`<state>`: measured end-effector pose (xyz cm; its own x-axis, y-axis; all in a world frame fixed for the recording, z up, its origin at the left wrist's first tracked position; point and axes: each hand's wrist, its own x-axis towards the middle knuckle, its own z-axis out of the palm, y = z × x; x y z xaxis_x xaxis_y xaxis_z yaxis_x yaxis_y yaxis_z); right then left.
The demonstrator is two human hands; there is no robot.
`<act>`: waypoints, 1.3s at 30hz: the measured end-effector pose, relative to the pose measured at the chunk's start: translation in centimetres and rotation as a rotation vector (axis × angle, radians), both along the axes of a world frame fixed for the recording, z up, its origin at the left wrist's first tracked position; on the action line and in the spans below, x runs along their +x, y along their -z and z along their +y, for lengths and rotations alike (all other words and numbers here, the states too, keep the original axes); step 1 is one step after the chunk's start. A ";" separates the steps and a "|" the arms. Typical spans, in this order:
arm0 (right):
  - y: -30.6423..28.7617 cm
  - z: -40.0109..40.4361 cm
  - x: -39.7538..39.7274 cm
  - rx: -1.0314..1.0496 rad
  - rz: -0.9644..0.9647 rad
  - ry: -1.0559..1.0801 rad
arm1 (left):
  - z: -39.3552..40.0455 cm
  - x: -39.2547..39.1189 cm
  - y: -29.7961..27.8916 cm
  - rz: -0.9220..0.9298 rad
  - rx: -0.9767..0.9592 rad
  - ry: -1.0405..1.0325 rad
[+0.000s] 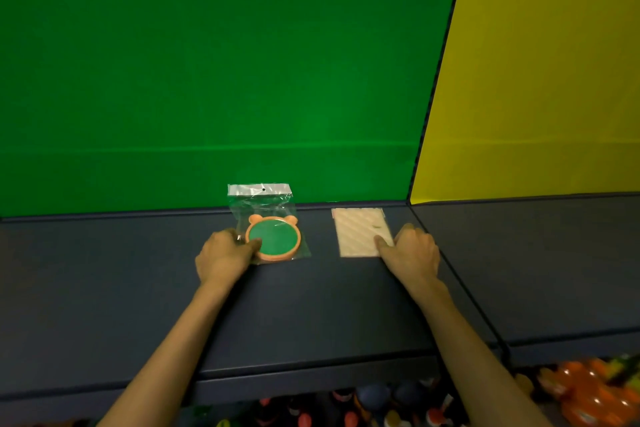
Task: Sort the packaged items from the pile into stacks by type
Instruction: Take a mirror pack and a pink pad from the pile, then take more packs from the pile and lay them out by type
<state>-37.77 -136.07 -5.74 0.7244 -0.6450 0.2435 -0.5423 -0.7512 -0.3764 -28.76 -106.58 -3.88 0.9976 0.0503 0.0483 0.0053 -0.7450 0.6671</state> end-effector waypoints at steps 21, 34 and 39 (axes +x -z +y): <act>-4.0 17.2 2.6 -0.170 -0.129 -0.768 | 10.8 -3.8 -3.5 -0.393 0.451 0.292; -5.3 44.6 3.5 -0.162 -0.163 -1.037 | 36.7 -7.9 -4.6 -0.314 0.615 0.107; -5.4 55.3 3.6 -0.148 -0.174 -1.073 | 47.1 -9.2 -4.6 -0.314 0.617 0.037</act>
<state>-34.21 -80.80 -0.31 0.8395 0.3449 0.4199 0.4728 -0.8444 -0.2517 -37.92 -59.44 0.73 0.9321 -0.1127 0.3443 -0.1511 -0.9847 0.0867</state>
